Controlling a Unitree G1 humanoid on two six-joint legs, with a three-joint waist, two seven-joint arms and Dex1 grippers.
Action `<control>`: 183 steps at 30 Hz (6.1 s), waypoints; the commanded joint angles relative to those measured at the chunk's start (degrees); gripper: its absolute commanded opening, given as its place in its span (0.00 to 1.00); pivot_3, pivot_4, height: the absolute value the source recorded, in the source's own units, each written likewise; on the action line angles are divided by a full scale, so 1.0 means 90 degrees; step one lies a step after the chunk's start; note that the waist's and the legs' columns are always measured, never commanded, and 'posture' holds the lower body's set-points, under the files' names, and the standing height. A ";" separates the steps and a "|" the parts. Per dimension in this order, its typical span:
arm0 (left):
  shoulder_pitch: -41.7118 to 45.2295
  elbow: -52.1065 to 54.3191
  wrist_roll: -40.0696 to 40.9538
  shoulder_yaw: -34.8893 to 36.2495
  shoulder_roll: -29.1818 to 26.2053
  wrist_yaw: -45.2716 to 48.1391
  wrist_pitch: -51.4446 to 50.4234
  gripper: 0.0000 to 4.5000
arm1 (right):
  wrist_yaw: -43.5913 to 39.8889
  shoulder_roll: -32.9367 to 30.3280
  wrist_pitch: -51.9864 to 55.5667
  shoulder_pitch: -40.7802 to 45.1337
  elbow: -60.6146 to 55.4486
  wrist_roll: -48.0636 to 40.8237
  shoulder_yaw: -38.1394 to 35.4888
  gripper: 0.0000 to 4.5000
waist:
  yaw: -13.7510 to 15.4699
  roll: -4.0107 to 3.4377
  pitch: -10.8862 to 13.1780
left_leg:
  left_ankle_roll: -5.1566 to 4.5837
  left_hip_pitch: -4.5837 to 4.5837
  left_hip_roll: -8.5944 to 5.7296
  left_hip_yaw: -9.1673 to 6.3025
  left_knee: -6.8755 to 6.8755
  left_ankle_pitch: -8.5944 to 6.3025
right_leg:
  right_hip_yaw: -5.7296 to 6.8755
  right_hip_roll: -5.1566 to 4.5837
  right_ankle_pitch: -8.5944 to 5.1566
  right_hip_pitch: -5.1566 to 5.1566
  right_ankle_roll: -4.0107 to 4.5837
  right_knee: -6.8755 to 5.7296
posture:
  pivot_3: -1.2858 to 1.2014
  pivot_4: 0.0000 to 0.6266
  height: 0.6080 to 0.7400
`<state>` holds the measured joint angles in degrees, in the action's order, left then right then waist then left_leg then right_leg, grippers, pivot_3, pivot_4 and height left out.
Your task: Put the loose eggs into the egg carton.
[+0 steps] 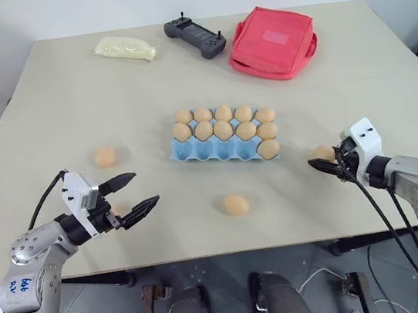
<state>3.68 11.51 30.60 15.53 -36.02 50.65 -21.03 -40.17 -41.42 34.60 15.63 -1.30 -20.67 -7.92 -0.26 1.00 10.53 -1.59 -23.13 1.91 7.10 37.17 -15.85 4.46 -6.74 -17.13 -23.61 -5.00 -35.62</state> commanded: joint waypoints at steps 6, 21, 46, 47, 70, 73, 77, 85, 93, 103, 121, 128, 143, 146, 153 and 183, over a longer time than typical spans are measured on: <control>0.0111 0.0193 0.0198 0.0072 0.0023 0.0005 0.0116 1.00 | 0.0497 0.0448 0.0894 0.0780 -0.1738 -0.0666 -0.0046 0.39 | -0.0063 -0.0002 0.0001 | 0.0008 0.0000 0.0003 0.0000 0.0000 -0.0004 | -0.0004 0.0000 0.0001 -0.0003 0.0002 -0.0003 | 0.52 0.24 1.00; 0.0228 0.0180 0.0174 0.0095 0.0049 -0.0147 0.0171 1.00 | 0.0820 0.2036 0.0073 0.2069 -0.0234 0.0210 0.1311 0.39 | -0.0156 -0.0003 0.0002 | -0.0002 -0.0009 0.0003 0.0003 -0.0007 0.0004 | 0.0017 -0.0001 0.0003 -0.0012 0.0001 -0.0002 | 0.52 0.24 1.00; 0.0456 -0.0088 0.0108 -0.0042 0.0063 -0.0104 0.0259 1.00 | -0.0155 0.0903 0.1059 0.1154 -0.2231 -0.0762 0.0497 1.00 | -0.0120 -0.0005 0.0003 | -0.0002 -0.0008 0.0012 -0.0011 -0.0013 -0.0009 | 0.0025 0.0000 0.0004 -0.0012 0.0001 0.0000 | 0.52 0.24 1.00; 0.0472 -0.0115 0.0103 -0.0044 0.0058 -0.0089 0.0269 1.00 | -0.0232 0.0746 0.1130 0.1002 -0.2381 -0.0902 0.0337 1.00 | -0.0123 -0.0006 0.0003 | -0.0004 -0.0008 0.0012 -0.0012 -0.0013 -0.0012 | 0.0026 0.0000 0.0004 -0.0011 0.0001 0.0002 | 0.52 0.24 1.00; -0.0141 -0.0774 -0.0020 0.0348 -0.0642 0.1177 0.1228 1.00 | -0.2787 -0.1144 -0.0582 -0.1853 -0.2794 -0.1295 -0.0797 1.00 | -0.0147 -0.0005 0.0007 | 0.0017 0.0003 0.0031 0.0008 -0.0005 -0.0011 | 0.0026 0.0008 0.0017 -0.0002 0.0027 0.0025 | 0.52 0.24 1.00; -0.0430 -0.0545 0.0035 0.0334 -0.0755 0.1329 0.1077 1.00 | -0.2535 -0.0941 -0.0445 -0.1033 -0.2759 -0.1117 0.0028 1.00 | -0.0154 -0.0006 0.0007 | 0.0021 0.0001 0.0032 0.0006 -0.0007 -0.0013 | 0.0025 0.0004 0.0013 -0.0007 0.0035 0.0027 | 0.52 0.24 1.00; -0.0649 -0.0292 0.0049 0.0390 -0.0713 0.1242 0.1001 1.00 | -0.2405 -0.0578 -0.0366 -0.0074 -0.2551 -0.0774 0.1098 1.00 | -0.0146 -0.0009 0.0009 | 0.0028 -0.0005 0.0034 0.0002 -0.0012 -0.0016 | 0.0025 0.0002 0.0008 -0.0014 0.0043 0.0029 | 0.52 0.24 1.00; -0.1060 0.0257 0.0123 0.0534 -0.0593 0.0938 0.0843 1.00 | -0.2357 0.0204 -0.0465 0.1171 -0.1659 0.0175 0.2751 1.00 | -0.0157 -0.0011 0.0011 | 0.0034 -0.0014 0.0035 0.0004 -0.0016 -0.0020 | 0.0030 0.0001 0.0007 -0.0021 0.0045 0.0034 | 0.52 0.24 1.00; -0.1293 0.0554 0.0199 0.0675 -0.0559 0.0734 0.0753 1.00 | -0.2478 0.0621 -0.0938 0.1373 -0.0961 0.0753 0.3328 1.00 | -0.0154 -0.0012 0.0011 | 0.0034 -0.0013 0.0035 0.0004 -0.0011 -0.0020 | 0.0040 0.0001 0.0007 -0.0020 0.0044 0.0027 | 0.52 0.24 1.00; -0.1172 0.0582 0.0212 0.0567 -0.0519 0.0537 0.0738 1.00 | -0.2429 0.1043 -0.0892 0.1503 -0.0766 0.0795 0.3181 0.49 | -0.0159 -0.0012 0.0011 | 0.0035 -0.0011 0.0035 0.0004 -0.0011 -0.0019 | 0.0042 0.0001 0.0008 -0.0021 0.0044 0.0019 | 0.52 0.24 1.00; -0.0630 0.0258 0.0088 0.0225 -0.0339 0.0460 0.0815 1.00 | -0.0945 0.2014 -0.0808 0.3293 0.0586 0.1144 0.2344 0.37 | -0.0181 -0.0013 0.0011 | 0.0026 -0.0014 0.0039 0.0015 -0.0015 0.0001 | 0.0056 0.0002 0.0009 -0.0035 0.0042 -0.0001 | 0.52 0.24 1.00; -0.0669 0.0270 0.0075 0.0260 -0.0300 0.0396 0.0881 1.00 | -0.1044 0.2143 -0.0929 0.3349 0.0929 0.1358 0.2480 0.60 | -0.0190 -0.0013 0.0011 | 0.0029 -0.0014 0.0048 0.0025 -0.0014 0.0001 | 0.0085 0.0003 0.0010 -0.0037 0.0040 -0.0005 | 0.52 0.24 1.00; -0.0770 0.0427 0.0087 0.0526 -0.0254 -0.0070 0.0928 1.00 | -0.1669 0.1308 -0.1181 0.2680 -0.0246 0.0549 0.1337 1.00 | -0.0145 -0.0013 0.0011 | 0.0021 -0.0013 0.0059 0.0028 -0.0012 -0.0009 | 0.0100 0.0002 0.0010 -0.0037 0.0040 -0.0003 | 0.52 0.24 1.00; -0.0750 0.0428 0.0090 0.0636 -0.0185 -0.0276 0.0958 1.00 | -0.2096 0.0884 -0.1499 0.2154 -0.0460 0.0249 0.0916 1.00 | -0.0144 -0.0013 0.0011 | 0.0021 -0.0013 0.0061 0.0024 -0.0012 -0.0018 | 0.0114 0.0002 0.0010 -0.0032 0.0040 0.0001 | 0.52 0.24 1.00; -0.0769 0.0316 -0.0073 0.1022 -0.0064 -0.0873 0.1048 1.00 | -0.3020 0.0027 -0.1402 0.1247 -0.0657 -0.0577 0.0312 1.00 | -0.0166 -0.0013 0.0011 | 0.0017 -0.0004 0.0080 0.0051 0.0000 -0.0023 | 0.0157 0.0004 0.0011 -0.0022 0.0040 0.0008 | 0.52 0.24 1.00; -0.2238 0.3870 0.0260 0.1399 0.0881 -0.4886 -0.3033 1.00 | -0.3851 0.0277 -0.1789 0.2109 0.0782 -0.0360 0.1195 1.00 | -0.0135 -0.0012 0.0012 | 0.0022 0.0005 0.0088 0.0052 0.0008 -0.0012 | 0.0154 0.0002 0.0024 -0.0015 0.0075 0.0014 | 0.52 0.24 1.00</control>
<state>-16.14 44.57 33.35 27.97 -27.99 7.90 -47.07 -74.25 -38.98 18.93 33.43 6.31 -23.51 3.40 -1.47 0.89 10.64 -1.39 -23.09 2.71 7.57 37.23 -15.96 5.86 -6.71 -16.92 -23.75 -4.31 -35.49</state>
